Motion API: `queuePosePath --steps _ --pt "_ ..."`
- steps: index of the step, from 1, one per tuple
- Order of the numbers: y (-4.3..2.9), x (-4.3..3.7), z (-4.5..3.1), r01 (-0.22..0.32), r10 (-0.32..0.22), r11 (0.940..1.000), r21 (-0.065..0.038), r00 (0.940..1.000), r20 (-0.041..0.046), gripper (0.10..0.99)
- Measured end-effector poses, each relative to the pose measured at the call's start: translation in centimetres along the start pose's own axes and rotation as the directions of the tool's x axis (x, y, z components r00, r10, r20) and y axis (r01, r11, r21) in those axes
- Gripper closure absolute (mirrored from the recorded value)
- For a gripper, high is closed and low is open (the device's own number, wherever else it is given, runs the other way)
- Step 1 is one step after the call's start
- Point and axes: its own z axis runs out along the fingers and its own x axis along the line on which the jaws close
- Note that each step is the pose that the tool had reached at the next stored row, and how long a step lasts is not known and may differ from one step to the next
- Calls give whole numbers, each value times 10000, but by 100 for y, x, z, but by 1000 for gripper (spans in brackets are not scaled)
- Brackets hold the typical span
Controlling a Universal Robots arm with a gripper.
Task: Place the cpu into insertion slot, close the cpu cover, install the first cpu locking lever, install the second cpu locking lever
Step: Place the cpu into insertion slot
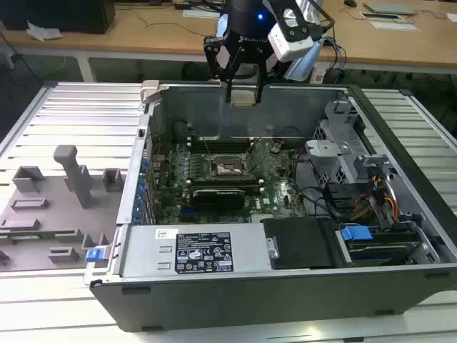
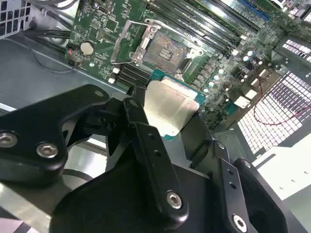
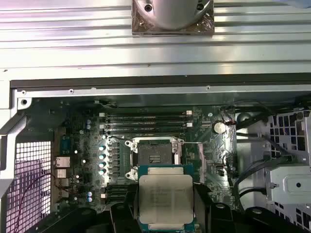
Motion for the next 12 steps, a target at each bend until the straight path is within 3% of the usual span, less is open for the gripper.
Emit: queuePosePath --steps 5,12 --pt "-1 1 10 0 0 10000 0 10000 1 545" --pt "-15 50 159 1 -1 10000 -1 10000 11 545"
